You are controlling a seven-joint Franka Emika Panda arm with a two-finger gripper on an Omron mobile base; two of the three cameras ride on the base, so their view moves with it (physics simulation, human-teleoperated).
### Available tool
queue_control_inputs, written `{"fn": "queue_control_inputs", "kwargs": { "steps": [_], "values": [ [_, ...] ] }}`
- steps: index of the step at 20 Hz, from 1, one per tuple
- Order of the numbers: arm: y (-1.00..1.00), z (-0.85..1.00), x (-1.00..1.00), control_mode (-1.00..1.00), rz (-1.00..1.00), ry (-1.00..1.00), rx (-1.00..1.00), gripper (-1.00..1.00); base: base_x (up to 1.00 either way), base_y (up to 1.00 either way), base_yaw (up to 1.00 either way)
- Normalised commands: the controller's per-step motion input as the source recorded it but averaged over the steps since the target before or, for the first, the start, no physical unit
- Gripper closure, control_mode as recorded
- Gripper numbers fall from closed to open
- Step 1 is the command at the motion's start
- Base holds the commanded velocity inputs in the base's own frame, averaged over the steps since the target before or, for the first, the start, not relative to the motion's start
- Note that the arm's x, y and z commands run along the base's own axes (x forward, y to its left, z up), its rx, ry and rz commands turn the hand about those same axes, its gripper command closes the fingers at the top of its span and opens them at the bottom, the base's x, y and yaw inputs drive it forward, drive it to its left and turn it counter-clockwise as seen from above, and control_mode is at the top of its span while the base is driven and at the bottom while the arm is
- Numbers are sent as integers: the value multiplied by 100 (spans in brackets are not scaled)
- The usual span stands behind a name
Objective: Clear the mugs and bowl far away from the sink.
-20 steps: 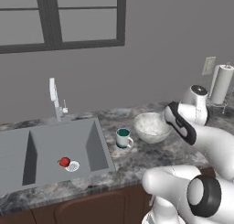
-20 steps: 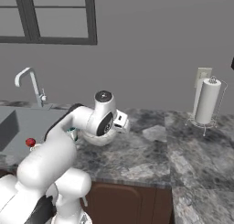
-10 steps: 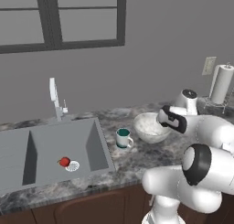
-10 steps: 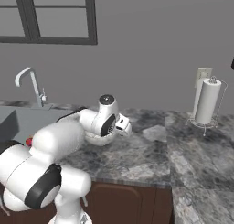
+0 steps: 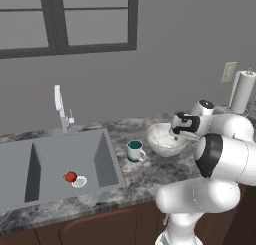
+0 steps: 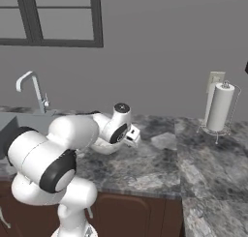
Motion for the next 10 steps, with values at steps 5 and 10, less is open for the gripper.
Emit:
{"fn": "queue_control_inputs", "kwargs": {
  "steps": [5,10],
  "values": [
    [10,-35,6,-100,0,0,0,100,0,0,0],
    [12,-14,-3,-100,-3,0,0,100,0,0,0]
  ]
}}
